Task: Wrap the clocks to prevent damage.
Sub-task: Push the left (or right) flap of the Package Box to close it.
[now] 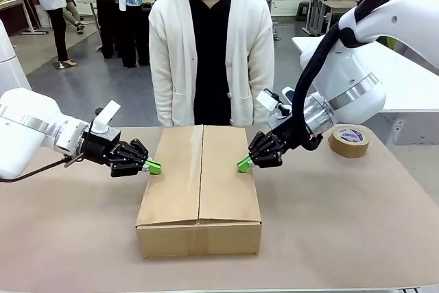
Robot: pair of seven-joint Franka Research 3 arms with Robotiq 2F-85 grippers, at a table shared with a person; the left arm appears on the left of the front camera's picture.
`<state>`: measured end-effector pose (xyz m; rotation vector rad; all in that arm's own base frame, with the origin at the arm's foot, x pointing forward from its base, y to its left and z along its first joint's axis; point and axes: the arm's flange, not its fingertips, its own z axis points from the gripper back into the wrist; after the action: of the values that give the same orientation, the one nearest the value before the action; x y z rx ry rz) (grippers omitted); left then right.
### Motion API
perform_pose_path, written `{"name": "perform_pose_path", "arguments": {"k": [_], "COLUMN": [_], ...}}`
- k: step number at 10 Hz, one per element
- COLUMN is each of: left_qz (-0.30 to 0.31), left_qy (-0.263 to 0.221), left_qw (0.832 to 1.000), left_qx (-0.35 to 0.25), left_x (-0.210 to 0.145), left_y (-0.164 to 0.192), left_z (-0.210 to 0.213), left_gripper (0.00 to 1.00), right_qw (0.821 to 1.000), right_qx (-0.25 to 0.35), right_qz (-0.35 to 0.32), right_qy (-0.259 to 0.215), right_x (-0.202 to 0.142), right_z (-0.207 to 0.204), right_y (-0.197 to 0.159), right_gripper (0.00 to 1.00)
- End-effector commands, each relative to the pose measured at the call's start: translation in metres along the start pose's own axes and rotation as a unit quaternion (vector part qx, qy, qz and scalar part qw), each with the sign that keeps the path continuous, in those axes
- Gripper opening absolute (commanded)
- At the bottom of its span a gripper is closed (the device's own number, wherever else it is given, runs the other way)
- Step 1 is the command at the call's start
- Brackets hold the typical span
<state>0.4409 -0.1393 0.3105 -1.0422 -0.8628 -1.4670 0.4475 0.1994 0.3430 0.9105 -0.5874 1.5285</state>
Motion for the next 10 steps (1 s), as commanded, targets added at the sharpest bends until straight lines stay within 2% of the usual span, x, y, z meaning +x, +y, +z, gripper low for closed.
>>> {"name": "perform_pose_path", "arguments": {"k": [1,4,5,10], "left_qz": [-0.001,-0.001,-0.001,-0.001], "left_qy": [0.005,0.005,0.005,0.005], "left_qw": [1.0,1.0,1.0,1.0], "left_qx": [0.002,0.002,0.002,0.002], "left_x": [-0.004,-0.004,-0.004,-0.004], "left_y": [-0.001,-0.001,-0.001,-0.001], "left_z": [-0.003,-0.003,-0.003,-0.003], "left_gripper": [0.0,0.0,0.0,0.0], "right_qw": [1.0,1.0,1.0,1.0], "right_qx": [-0.006,-0.001,0.003,0.003], "right_qz": [-0.025,-0.017,-0.014,-0.014], "right_qy": [0.009,0.02,-0.002,-0.002], "right_x": [-0.011,-0.012,-0.002,-0.002], "right_z": [-0.014,-0.012,-0.002,-0.002], "right_y": [-0.013,-0.01,-0.004,-0.004], "right_gripper": [0.01,0.01,0.01,0.01]}}
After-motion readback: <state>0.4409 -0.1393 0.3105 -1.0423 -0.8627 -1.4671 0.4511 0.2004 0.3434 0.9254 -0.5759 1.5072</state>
